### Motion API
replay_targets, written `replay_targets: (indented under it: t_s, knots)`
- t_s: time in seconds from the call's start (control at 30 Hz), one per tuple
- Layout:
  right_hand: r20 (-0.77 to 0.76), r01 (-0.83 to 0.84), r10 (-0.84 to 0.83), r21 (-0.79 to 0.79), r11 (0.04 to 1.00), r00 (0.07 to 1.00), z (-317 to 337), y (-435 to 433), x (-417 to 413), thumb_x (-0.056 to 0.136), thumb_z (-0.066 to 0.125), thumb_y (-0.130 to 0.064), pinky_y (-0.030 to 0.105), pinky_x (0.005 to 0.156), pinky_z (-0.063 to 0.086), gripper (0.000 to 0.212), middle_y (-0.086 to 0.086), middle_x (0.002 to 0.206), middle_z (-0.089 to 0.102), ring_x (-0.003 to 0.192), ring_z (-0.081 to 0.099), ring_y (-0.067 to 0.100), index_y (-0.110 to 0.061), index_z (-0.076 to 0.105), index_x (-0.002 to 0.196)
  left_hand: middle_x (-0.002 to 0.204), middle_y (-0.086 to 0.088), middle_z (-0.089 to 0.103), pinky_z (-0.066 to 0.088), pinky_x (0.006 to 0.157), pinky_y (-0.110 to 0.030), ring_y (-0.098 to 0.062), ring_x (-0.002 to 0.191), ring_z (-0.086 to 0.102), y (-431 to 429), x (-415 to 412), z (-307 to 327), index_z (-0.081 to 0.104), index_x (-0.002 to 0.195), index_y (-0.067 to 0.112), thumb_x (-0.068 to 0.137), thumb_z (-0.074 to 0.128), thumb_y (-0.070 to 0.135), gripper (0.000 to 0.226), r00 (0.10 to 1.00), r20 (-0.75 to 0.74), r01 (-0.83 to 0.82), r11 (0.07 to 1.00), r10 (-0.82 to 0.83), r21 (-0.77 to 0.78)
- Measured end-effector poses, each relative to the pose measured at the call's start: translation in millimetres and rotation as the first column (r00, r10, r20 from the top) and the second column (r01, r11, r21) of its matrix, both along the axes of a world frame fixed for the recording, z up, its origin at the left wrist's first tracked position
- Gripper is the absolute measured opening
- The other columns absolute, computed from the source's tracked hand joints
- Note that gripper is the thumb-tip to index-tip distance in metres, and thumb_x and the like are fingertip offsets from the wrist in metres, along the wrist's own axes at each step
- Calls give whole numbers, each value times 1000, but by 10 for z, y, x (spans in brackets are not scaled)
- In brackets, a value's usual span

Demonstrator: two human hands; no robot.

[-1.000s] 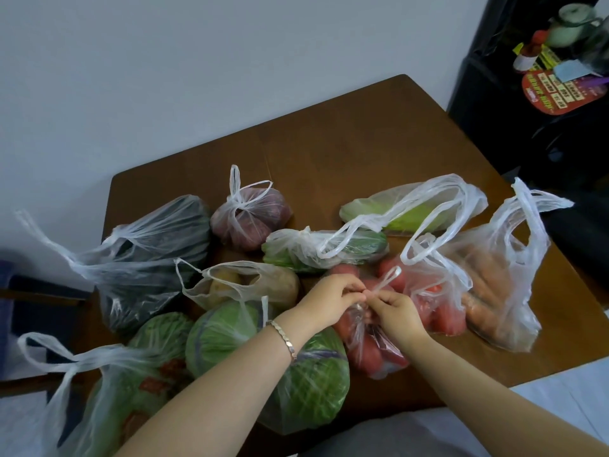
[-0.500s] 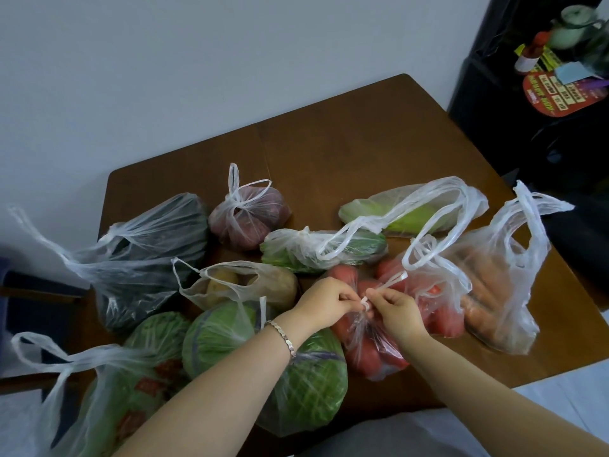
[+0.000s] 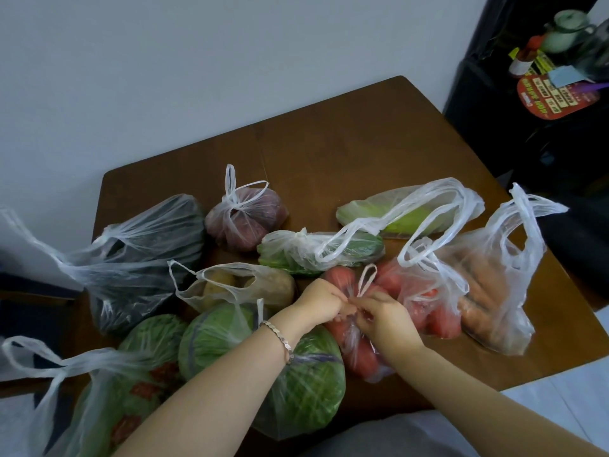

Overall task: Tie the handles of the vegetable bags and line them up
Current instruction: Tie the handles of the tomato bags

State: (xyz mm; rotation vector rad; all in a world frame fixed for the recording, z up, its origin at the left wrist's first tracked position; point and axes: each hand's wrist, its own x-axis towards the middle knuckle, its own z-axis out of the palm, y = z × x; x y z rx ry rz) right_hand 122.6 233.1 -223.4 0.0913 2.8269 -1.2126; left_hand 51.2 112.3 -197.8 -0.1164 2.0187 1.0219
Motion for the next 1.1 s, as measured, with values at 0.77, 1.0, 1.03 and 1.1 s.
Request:
replay_targets:
  t_s: [0.77,1.0,1.03,1.1]
  knots:
    - [357,235,-22,-564,792,934,98,178,-49,73,64,15,7,60,47,31,-15,58,69,60,64,-4,-14,72,81,73,1,62,42,65,-23,-12,67,55,-85,162,-47,72,89,6,85,61,14,14,891,-404,201,978,-206,-54]
    - [110,-179,169,80,981,979,63,89,-73,83,63,-14,24,78,44,15,13,90,66,89,59,25,-2,69,89,66,0,59,43,62,-18,-7,60,52,-105,145,-7,71,86,2,85,61,11,14,951,-273,140,989,-145,-35]
    - [66,-190,182,171,967,981,35,81,-67,81,63,-17,29,73,50,15,12,85,65,84,60,27,-4,69,82,70,-1,62,45,65,-20,-8,64,55,-94,143,-1,71,85,2,85,61,10,13,943,-288,154,986,-166,-64]
    - [-21,-213,232,320,923,973,25,54,-23,76,57,-29,32,57,54,22,4,71,62,70,60,25,-11,67,67,82,-4,69,50,75,-26,-15,77,61,-76,132,0,72,83,5,84,59,10,14,910,-338,190,966,-240,-174]
